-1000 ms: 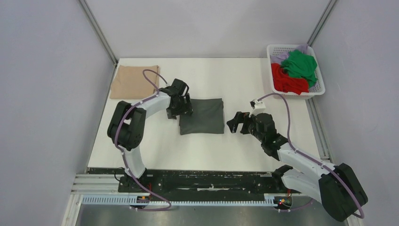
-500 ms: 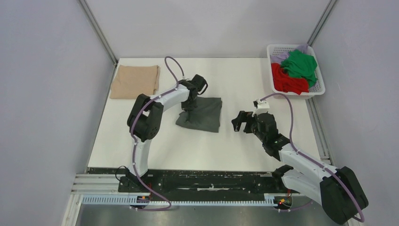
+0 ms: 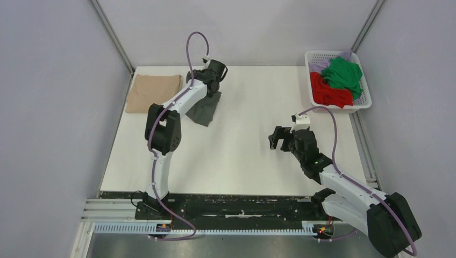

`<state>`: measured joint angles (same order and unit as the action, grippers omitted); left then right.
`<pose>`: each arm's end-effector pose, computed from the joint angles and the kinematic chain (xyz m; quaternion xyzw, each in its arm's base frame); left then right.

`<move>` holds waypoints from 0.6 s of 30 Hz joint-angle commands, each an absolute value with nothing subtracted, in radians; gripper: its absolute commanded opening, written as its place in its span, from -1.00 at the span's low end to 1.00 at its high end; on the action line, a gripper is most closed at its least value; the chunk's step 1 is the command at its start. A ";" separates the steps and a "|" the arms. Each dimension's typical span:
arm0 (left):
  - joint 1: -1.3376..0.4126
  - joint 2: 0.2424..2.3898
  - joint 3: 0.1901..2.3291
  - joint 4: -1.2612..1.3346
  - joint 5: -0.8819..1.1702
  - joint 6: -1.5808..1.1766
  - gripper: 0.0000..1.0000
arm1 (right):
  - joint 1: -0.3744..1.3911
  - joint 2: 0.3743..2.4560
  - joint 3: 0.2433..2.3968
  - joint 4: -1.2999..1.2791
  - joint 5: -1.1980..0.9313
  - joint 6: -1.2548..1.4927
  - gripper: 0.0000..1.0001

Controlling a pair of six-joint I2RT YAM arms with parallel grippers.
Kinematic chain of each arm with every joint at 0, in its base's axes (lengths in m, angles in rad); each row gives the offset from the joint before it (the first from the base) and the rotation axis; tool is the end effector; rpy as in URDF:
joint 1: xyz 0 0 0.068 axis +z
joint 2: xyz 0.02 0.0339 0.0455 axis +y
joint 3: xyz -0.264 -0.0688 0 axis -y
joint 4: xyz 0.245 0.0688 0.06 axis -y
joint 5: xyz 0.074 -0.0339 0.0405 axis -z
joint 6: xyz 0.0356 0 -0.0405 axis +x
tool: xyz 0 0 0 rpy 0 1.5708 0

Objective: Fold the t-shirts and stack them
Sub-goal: Put the neatly folded tshirt into the corner of the board with the left arm

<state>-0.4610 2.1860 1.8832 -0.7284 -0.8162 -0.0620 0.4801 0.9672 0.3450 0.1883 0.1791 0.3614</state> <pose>0.4366 -0.1879 0.2289 0.0716 0.8881 0.3063 0.3352 0.1831 0.0882 0.1910 -0.0017 0.8407 0.1502 0.5202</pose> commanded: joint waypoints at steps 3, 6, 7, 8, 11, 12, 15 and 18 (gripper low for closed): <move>-0.381 2.181 2.010 -0.616 -0.919 0.267 -0.96 | 0.475 0.961 0.350 0.175 0.231 0.341 0.96; -0.348 2.172 2.036 -0.611 -0.918 0.313 -0.96 | 0.475 0.968 0.351 0.174 0.233 0.343 0.96; -0.336 2.167 2.042 -0.610 -0.914 0.322 -0.96 | 0.474 0.972 0.352 0.174 0.233 0.343 0.96; -0.328 2.163 2.048 -0.609 -0.910 0.327 -0.96 | 0.474 0.975 0.354 0.173 0.235 0.343 0.96; -0.303 2.148 2.064 -0.609 -0.903 0.330 -0.96 | 0.473 0.990 0.359 0.171 0.231 0.345 0.96; -0.298 2.143 2.067 -0.609 -0.903 0.328 -0.96 | 0.474 0.995 0.360 0.170 0.231 0.346 0.96; -0.287 2.128 2.080 -0.617 -0.900 0.324 -0.96 | 0.474 1.003 0.366 0.160 0.229 0.347 0.96; -0.280 2.120 2.103 -0.637 -0.903 0.323 -0.96 | 0.474 1.001 0.367 0.159 0.224 0.351 0.96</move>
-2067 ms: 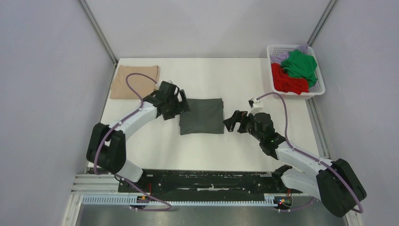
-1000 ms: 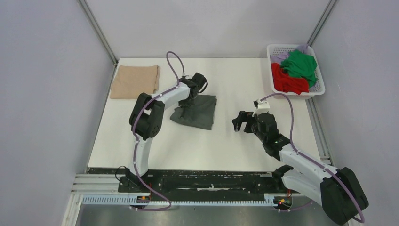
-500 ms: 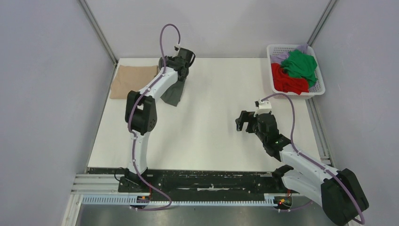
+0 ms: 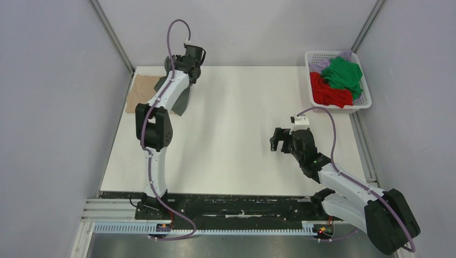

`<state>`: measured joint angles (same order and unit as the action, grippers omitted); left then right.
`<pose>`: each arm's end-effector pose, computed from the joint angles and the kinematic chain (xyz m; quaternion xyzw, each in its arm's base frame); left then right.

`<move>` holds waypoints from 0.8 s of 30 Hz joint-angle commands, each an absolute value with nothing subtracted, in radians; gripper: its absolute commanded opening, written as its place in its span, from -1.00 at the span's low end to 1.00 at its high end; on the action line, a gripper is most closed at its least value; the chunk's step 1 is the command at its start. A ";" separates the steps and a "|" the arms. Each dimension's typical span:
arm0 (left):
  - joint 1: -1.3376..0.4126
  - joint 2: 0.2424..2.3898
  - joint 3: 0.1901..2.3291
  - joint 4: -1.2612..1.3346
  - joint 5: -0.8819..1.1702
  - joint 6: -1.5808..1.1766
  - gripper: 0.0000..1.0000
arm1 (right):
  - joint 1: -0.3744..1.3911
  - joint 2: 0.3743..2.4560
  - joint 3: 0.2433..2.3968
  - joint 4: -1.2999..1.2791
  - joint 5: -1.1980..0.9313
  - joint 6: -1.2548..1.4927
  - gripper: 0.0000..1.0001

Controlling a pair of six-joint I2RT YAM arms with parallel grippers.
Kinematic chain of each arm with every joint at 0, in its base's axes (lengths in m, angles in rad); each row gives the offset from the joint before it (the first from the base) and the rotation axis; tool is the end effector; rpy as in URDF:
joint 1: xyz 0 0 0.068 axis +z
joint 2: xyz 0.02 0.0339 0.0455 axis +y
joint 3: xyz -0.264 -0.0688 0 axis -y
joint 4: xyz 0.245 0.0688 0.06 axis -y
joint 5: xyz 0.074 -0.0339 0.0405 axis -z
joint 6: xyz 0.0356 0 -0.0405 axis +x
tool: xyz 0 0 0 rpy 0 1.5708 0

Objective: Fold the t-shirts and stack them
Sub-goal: Put the neatly folded tshirt into the corner of the board with the left arm

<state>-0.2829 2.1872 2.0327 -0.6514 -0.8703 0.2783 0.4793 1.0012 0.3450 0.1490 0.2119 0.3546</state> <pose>0.4791 -0.1109 0.2806 0.0818 0.8520 0.3903 0.3393 0.1840 0.0872 0.1810 0.0001 0.8587 0.1209 0.4980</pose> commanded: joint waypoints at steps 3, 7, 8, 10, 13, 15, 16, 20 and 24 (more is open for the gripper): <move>-0.270 2.096 2.119 -0.646 -0.893 0.310 -0.96 | 0.474 1.002 0.366 0.160 0.223 0.353 0.96; -0.262 2.072 2.141 -0.666 -0.861 0.299 -0.96 | 0.475 1.003 0.365 0.160 0.225 0.354 0.96; -0.258 2.068 2.141 -0.666 -0.858 0.296 -0.96 | 0.475 1.005 0.365 0.159 0.227 0.352 0.96; -0.250 2.064 2.141 -0.673 -0.849 0.287 -0.96 | 0.474 1.005 0.365 0.157 0.234 0.354 0.96; -0.234 2.065 2.129 -0.681 -0.857 0.279 -0.96 | 0.474 1.006 0.365 0.157 0.244 0.352 0.96; -0.222 2.067 2.118 -0.674 -0.855 0.284 -0.96 | 0.473 1.006 0.364 0.163 0.256 0.345 0.96; -0.214 2.070 2.113 -0.666 -0.859 0.287 -0.96 | 0.474 1.007 0.364 0.163 0.264 0.343 0.96; -0.173 2.087 2.108 -0.649 -0.798 0.273 -0.96 | 0.474 1.009 0.364 0.170 0.277 0.332 0.96; -0.141 2.133 2.102 -0.635 -0.738 0.259 -0.96 | 0.474 1.017 0.365 0.170 0.298 0.324 0.96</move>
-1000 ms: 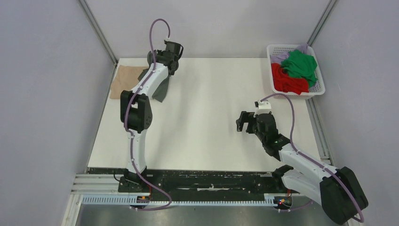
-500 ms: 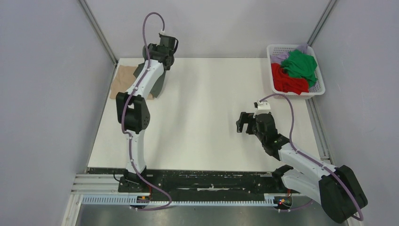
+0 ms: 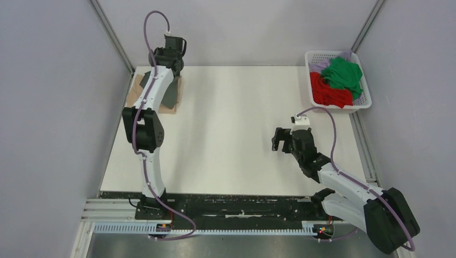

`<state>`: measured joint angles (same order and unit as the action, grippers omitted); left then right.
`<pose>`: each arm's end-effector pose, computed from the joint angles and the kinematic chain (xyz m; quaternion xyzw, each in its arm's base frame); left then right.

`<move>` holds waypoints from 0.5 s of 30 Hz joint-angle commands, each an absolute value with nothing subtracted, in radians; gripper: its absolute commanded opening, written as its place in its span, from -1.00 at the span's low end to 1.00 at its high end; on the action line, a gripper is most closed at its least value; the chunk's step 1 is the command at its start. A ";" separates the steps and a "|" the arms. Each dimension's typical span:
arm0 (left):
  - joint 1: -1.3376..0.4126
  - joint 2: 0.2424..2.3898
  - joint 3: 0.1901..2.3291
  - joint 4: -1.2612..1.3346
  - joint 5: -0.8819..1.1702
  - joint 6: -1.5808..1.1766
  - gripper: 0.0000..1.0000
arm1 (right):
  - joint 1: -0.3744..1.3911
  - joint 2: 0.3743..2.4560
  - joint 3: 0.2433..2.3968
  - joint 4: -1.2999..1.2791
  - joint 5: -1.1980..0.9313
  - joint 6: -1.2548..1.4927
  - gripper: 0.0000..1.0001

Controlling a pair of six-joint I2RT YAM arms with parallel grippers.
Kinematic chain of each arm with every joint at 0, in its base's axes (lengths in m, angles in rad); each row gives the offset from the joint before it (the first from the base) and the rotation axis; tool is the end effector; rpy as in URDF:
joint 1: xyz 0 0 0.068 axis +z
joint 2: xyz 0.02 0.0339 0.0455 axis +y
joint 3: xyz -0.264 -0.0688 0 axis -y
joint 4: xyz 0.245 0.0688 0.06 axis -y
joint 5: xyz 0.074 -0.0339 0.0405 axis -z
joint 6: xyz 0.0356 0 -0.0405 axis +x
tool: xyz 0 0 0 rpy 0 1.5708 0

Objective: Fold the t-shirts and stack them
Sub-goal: Put the neatly folded tshirt into the corner of the board with the left arm

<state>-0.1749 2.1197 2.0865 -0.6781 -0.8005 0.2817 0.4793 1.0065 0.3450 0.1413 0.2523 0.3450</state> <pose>0.4766 -0.0583 0.3261 0.0313 0.8522 0.3742 0.3643 0.1843 0.0858 0.1795 0.0054 0.8606 0.0995 0.4994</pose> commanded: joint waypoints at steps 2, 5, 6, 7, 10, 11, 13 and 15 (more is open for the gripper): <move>-0.121 2.158 2.110 -0.635 -0.712 0.245 -0.96 | 0.474 1.024 0.368 0.170 0.306 0.322 0.96; -0.097 2.192 2.119 -0.630 -0.693 0.241 -0.96 | 0.474 1.041 0.377 0.163 0.310 0.319 0.96; -0.087 2.200 2.119 -0.625 -0.687 0.241 -0.96 | 0.474 1.048 0.379 0.161 0.311 0.317 0.96; -0.078 2.210 2.118 -0.619 -0.674 0.240 -0.96 | 0.474 1.051 0.380 0.162 0.312 0.317 0.96; -0.049 2.237 2.121 -0.608 -0.640 0.227 -0.96 | 0.474 1.063 0.385 0.160 0.317 0.316 0.96; -0.040 2.246 2.121 -0.602 -0.632 0.222 -0.96 | 0.474 1.067 0.386 0.160 0.320 0.316 0.96; -0.024 2.267 2.125 -0.590 -0.631 0.218 -0.96 | 0.474 1.073 0.392 0.156 0.326 0.315 0.97; -0.012 2.287 2.125 -0.573 -0.630 0.218 -0.95 | 0.474 1.081 0.399 0.148 0.328 0.314 0.96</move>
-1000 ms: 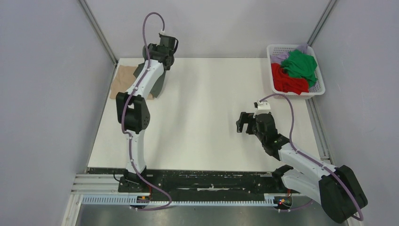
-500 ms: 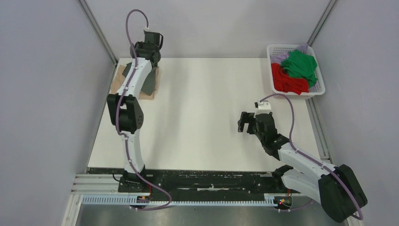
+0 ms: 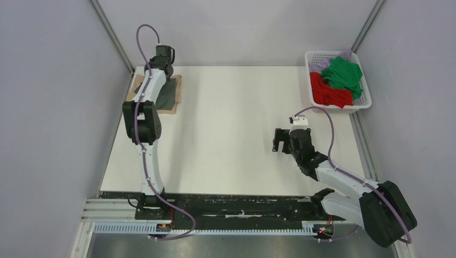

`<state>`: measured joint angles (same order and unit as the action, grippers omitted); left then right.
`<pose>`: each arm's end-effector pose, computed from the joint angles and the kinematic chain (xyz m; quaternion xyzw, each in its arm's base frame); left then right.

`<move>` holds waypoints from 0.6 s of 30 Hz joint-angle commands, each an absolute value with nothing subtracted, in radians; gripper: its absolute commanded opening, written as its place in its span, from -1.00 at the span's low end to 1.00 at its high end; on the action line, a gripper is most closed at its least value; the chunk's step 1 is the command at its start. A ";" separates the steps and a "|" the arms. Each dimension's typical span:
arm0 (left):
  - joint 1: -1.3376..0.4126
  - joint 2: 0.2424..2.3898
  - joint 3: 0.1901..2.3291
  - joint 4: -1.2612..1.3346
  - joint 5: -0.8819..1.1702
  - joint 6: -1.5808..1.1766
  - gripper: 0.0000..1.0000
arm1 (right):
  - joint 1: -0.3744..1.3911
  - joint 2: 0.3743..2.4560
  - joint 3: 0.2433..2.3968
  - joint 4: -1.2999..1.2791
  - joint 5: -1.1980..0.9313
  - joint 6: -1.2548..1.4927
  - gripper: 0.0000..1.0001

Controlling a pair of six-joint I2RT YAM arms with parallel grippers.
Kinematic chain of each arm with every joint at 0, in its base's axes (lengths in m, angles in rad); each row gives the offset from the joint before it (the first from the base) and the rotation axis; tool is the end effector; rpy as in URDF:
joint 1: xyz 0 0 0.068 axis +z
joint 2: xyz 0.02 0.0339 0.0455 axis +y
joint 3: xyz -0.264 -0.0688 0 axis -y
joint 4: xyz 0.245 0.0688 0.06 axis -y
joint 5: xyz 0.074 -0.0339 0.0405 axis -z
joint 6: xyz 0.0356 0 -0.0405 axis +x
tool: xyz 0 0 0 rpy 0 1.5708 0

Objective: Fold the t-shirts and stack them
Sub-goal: Put the neatly folded tshirt into the corner of the board with the left arm

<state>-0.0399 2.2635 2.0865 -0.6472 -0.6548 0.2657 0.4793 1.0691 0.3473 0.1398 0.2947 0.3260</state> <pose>0.5102 0.0013 0.2575 0.0183 0.8892 0.3364 0.3094 0.1883 0.0862 0.1687 0.0028 0.8735 0.0650 0.4825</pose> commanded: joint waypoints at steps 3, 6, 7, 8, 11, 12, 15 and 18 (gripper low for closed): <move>-0.002 2.324 2.131 -0.546 -0.635 0.218 -0.76 | 0.474 1.089 0.404 0.138 0.339 0.310 0.97; 0.020 2.362 2.131 -0.520 -0.679 0.216 -0.67 | 0.474 1.096 0.402 0.135 0.360 0.310 0.97; 0.030 2.375 2.131 -0.510 -0.698 0.216 -0.66 | 0.474 1.095 0.403 0.132 0.365 0.310 0.96; 0.034 2.386 2.133 -0.502 -0.726 0.215 -0.57 | 0.474 1.096 0.404 0.131 0.370 0.309 0.97; 0.044 2.402 2.143 -0.496 -0.764 0.197 -0.25 | 0.474 1.097 0.404 0.130 0.377 0.315 0.96; 0.046 2.401 2.145 -0.496 -0.771 0.187 -0.17 | 0.473 1.097 0.404 0.130 0.379 0.318 0.97; 0.046 2.380 2.160 -0.520 -0.784 0.159 0.98 | 0.474 1.096 0.402 0.122 0.384 0.331 0.96; 0.047 2.332 2.167 -0.556 -0.774 0.102 0.99 | 0.474 1.090 0.406 0.105 0.386 0.338 0.97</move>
<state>0.0441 2.4100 2.1025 -0.5518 -0.7414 0.1986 0.4789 1.0950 0.3668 0.1158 0.3538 0.3222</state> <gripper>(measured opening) 0.986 0.983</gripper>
